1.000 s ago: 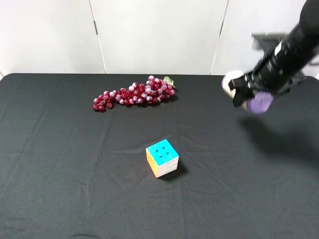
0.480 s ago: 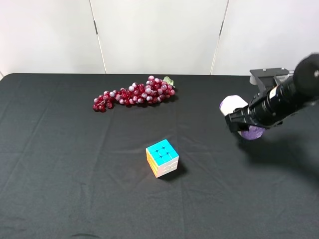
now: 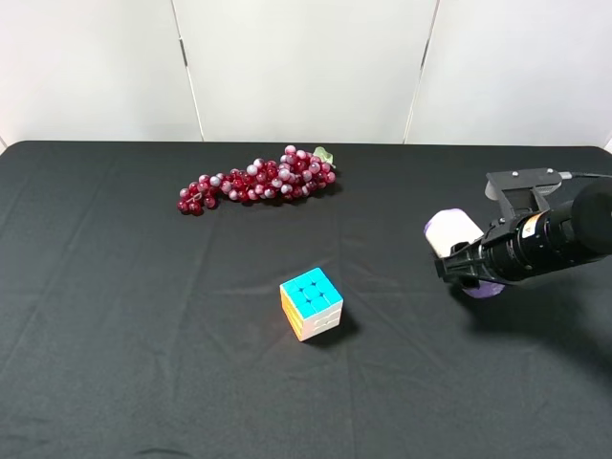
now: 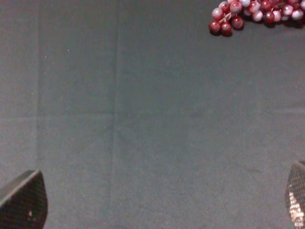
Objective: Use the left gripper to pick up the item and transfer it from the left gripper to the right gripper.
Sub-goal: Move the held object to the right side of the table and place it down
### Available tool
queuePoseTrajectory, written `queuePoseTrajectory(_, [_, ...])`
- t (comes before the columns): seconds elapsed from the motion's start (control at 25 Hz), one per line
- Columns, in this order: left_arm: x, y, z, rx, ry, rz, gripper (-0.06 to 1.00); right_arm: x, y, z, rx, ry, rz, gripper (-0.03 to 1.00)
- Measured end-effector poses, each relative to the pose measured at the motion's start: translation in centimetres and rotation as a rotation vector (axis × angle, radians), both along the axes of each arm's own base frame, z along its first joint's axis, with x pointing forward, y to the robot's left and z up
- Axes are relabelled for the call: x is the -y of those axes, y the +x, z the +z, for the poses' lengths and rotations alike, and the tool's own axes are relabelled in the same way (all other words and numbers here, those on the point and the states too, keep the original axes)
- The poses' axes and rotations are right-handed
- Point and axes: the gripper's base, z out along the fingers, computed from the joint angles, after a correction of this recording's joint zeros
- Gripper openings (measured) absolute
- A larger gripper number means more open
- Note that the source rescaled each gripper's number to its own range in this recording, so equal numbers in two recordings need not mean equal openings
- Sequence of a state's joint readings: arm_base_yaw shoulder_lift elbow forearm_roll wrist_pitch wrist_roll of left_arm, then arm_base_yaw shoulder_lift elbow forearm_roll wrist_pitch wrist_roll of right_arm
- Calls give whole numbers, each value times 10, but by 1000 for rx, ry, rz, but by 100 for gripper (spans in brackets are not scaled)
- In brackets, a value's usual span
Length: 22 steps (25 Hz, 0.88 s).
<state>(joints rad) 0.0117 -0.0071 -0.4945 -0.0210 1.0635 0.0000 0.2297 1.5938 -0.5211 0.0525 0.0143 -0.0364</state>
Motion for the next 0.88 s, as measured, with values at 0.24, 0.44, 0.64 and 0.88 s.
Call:
queuePoseTrajectory(0.24, [0, 0, 0, 0, 0, 0, 100, 0, 1, 0, 3, 16, -24, 0])
queuePoseTrajectory(0.44, [0, 0, 0, 0, 0, 0, 100, 0, 3, 2, 29, 28, -34, 83])
queuePoseTrajectory(0.64, [0, 0, 0, 0, 0, 0, 100, -1, 4, 2, 43, 31, -34, 98])
queuePoseTrajectory(0.88, [0, 0, 0, 0, 0, 0, 100, -1, 4, 7, 6, 25, -32, 100])
